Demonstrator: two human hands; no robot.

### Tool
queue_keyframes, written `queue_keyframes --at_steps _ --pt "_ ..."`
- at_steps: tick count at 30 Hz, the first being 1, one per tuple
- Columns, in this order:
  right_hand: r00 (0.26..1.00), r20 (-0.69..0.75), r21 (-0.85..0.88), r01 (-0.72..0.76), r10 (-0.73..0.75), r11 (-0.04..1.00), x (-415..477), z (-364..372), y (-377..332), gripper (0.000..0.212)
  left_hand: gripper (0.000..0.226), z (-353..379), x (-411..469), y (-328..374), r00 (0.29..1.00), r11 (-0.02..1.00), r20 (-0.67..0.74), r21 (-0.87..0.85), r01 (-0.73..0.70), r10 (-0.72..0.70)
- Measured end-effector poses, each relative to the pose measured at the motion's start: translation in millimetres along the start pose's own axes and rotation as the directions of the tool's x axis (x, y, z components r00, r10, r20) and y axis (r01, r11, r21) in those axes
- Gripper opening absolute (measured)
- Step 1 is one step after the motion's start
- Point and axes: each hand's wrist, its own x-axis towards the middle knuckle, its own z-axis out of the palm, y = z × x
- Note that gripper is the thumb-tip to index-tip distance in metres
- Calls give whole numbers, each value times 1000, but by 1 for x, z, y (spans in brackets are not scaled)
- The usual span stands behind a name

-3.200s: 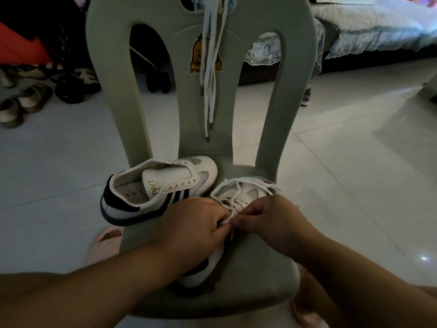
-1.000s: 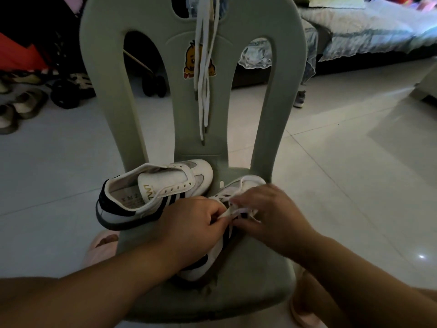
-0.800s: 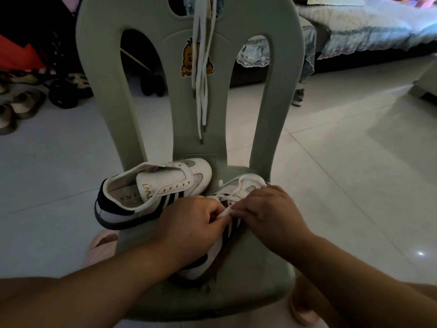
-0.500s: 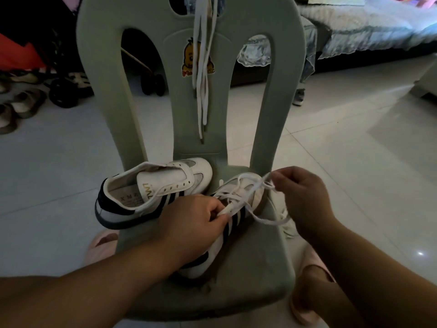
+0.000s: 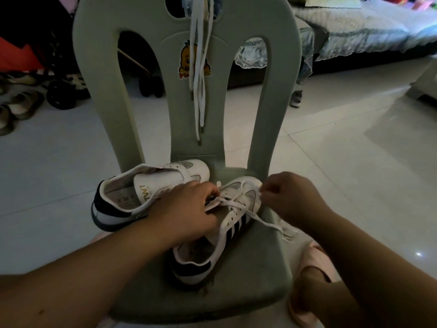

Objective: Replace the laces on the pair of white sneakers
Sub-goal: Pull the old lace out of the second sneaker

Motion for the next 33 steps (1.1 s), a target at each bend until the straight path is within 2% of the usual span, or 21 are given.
queue_keyframes --at_steps 2,4,8,10,11,12,14,15,16,17,18,19,20,21,23,26,29,33 --pt "985 117 68 119 -126 991 -1 9 -15 15 40 5 2 -1 1000 998 13 59 -9 8" --pt "962 226 43 148 -154 988 2 17 -23 18 28 8 5 -2 999 994 -21 104 -35 37" --pt "964 215 66 145 -156 987 5 17 -28 14 23 7 10 -9 995 996 -79 72 -49 54" --pt "961 213 183 138 -176 973 1 7 -36 15 22 7 8 -9 992 997 -103 44 -67 71" --pt "945 267 253 123 -191 960 -1 0 -38 15 20 8 8 -8 988 996 -127 23 -82 84" --pt "902 368 319 104 -224 942 -5 -9 -41 14 19 8 7 -7 983 995 -157 2 -95 94" --pt "732 608 394 58 -307 917 -13 -30 -42 15 19 7 5 -6 965 992 -236 -30 -121 111" --pt "645 695 395 27 -318 918 -15 -38 -41 16 20 6 3 -6 952 989 -280 -42 -140 123" --pt "605 737 376 5 -302 927 -17 -43 -39 17 22 5 2 -7 939 986 -317 -55 -159 133" --pt "640 719 338 19 -271 941 -16 -44 -37 17 23 5 0 -7 927 982 -348 -65 -176 143" --pt "744 626 276 70 -235 959 -13 -40 -35 15 23 4 -1 -6 917 979 -370 -70 -189 151" --pt "860 467 194 128 -207 973 -9 -36 -34 11 23 3 -2 -5 907 976 -389 -71 -204 162" --pt "934 303 145 150 -189 978 -5 -31 -35 7 21 3 -3 -4 897 973 -406 -64 -221 176" --pt "967 185 148 148 -174 978 -2 -26 -37 5 19 3 -5 -3 885 970 -422 -50 -237 195" --pt "987 63 202 129 -145 971 2 -18 -38 11 21 2 -6 0 870 965 -438 -14 -260 228" --pt "986 -20 179 167 -166 970 1 -12 -44 14 27 2 -6 1 857 958 -443 21 -285 264" --pt "964 -7 104 266 -267 958 0 -7 -45 28 28 4 -6 0 858 956 -428 49 -290 282" --pt "914 32 -97 405 -403 909 0 -2 -47 21 28 8 -6 -2 860 956 -428 30 -293 277"
